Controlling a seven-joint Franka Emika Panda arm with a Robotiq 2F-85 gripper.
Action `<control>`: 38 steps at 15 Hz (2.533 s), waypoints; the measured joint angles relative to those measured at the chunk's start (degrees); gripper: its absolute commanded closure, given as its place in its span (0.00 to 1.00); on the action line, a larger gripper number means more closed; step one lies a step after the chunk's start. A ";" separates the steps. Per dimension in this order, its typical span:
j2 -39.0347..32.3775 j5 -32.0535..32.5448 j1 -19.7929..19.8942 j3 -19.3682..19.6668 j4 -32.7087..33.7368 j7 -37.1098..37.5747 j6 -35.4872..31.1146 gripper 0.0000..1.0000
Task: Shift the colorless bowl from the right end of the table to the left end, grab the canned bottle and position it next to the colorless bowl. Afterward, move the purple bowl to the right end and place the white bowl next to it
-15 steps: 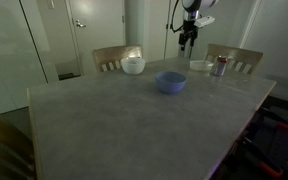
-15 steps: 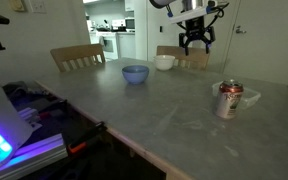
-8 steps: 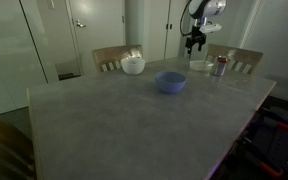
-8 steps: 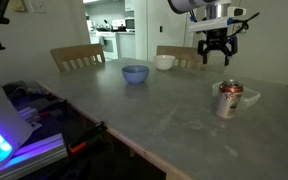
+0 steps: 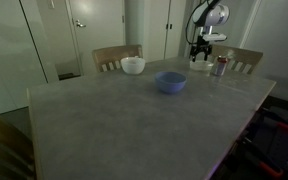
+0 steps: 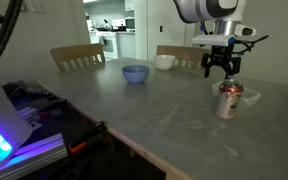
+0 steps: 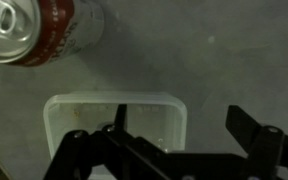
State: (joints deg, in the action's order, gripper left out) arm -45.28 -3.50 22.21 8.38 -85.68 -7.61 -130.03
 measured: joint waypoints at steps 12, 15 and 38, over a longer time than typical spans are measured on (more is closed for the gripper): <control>-3.93 -7.90 1.82 -3.51 5.02 -0.08 -0.14 0.00; -3.92 -7.61 1.37 -3.51 7.12 -0.09 -0.13 0.00; -10.33 -1.50 8.83 -3.34 14.84 -25.31 8.73 0.48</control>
State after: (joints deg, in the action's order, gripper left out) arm -55.61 -4.99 31.04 5.05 -70.83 -32.92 -121.30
